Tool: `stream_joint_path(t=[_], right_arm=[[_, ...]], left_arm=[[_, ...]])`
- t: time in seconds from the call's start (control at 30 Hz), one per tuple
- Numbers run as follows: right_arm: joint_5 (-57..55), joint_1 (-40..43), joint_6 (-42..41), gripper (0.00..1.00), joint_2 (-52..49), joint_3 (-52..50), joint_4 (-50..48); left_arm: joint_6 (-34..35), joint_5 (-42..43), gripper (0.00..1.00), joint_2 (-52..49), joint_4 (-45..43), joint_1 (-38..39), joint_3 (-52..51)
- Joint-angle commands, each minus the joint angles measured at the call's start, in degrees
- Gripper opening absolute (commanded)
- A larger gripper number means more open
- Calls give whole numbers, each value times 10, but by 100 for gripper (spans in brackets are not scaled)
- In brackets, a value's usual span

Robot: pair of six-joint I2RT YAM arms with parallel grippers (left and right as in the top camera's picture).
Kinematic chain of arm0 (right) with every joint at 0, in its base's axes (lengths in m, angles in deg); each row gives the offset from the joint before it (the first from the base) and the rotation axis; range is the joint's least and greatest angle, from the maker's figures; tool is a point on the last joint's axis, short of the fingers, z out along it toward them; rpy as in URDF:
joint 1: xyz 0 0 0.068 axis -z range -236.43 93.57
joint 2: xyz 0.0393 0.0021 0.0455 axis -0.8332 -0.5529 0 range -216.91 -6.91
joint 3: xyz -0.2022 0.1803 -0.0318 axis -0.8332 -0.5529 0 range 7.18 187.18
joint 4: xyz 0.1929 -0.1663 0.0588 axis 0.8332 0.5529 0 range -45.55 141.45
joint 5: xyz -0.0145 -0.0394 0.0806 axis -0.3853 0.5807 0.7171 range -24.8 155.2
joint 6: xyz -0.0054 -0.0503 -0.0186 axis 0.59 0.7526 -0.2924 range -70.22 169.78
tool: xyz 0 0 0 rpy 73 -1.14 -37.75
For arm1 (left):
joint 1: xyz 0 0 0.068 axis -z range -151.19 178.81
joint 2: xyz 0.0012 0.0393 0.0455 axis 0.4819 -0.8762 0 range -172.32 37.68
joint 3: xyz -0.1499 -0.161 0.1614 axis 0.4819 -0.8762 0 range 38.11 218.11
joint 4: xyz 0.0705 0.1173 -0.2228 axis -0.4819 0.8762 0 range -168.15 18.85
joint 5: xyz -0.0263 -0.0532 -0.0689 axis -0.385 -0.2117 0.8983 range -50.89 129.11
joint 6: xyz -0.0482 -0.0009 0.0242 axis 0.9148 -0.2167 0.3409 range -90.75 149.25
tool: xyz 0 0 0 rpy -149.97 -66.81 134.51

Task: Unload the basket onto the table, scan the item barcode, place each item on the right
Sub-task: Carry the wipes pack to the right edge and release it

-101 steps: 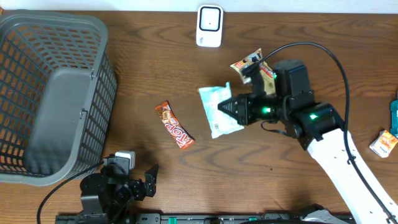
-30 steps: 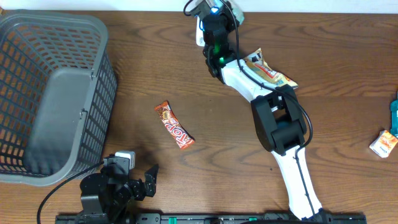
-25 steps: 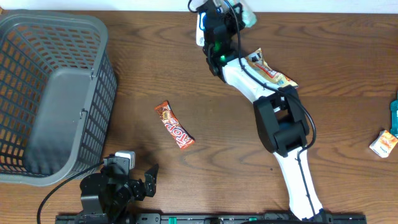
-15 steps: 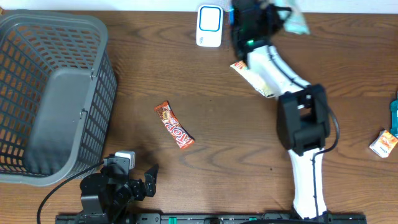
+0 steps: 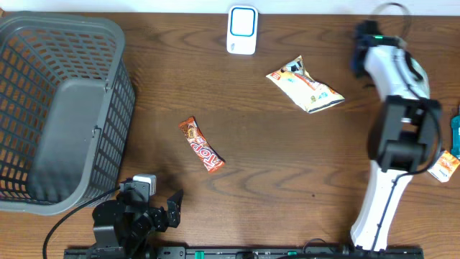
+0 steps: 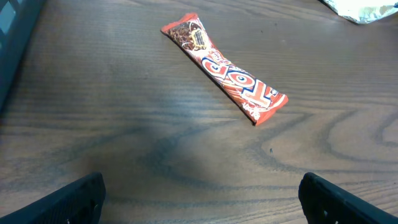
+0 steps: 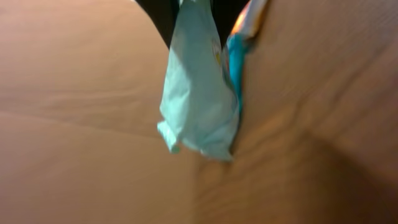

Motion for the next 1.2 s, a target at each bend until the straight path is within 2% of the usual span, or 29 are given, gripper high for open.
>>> stream_joint_path(t=[0.0, 0.13, 0.17, 0.2, 0.27, 0.43, 0.7, 0.87, 1.07, 1.13, 1.17], right_arm=[[167, 89, -166, 1, 17, 4, 42], [269, 158, -166, 1, 17, 4, 67], [289, 175, -166, 7, 17, 4, 79], [311, 189, -166, 16, 17, 4, 84], [349, 208, -165, 48, 17, 4, 89], [442, 226, -165, 99, 42, 5, 90], [519, 181, -163, 99, 152, 5, 71], [611, 111, -157, 99, 233, 5, 61], [670, 12, -150, 99, 245, 2, 31], [671, -12, -150, 40, 236, -5, 25], [674, -25, -151, 17, 229, -9, 21]], left_arm=[[-4, -5, 99, 1, 2, 2, 1], [-4, -5, 99, 1, 2, 2, 1], [-4, -5, 99, 1, 2, 2, 1], [-4, -5, 99, 1, 2, 2, 1], [-4, -5, 99, 1, 2, 2, 1], [-4, -5, 99, 1, 2, 2, 1], [-4, -5, 99, 1, 2, 2, 1], [-4, -5, 99, 1, 2, 2, 1], [-4, -5, 99, 1, 2, 2, 1], [-4, -5, 99, 1, 2, 2, 1], [-4, -5, 99, 1, 2, 2, 1]])
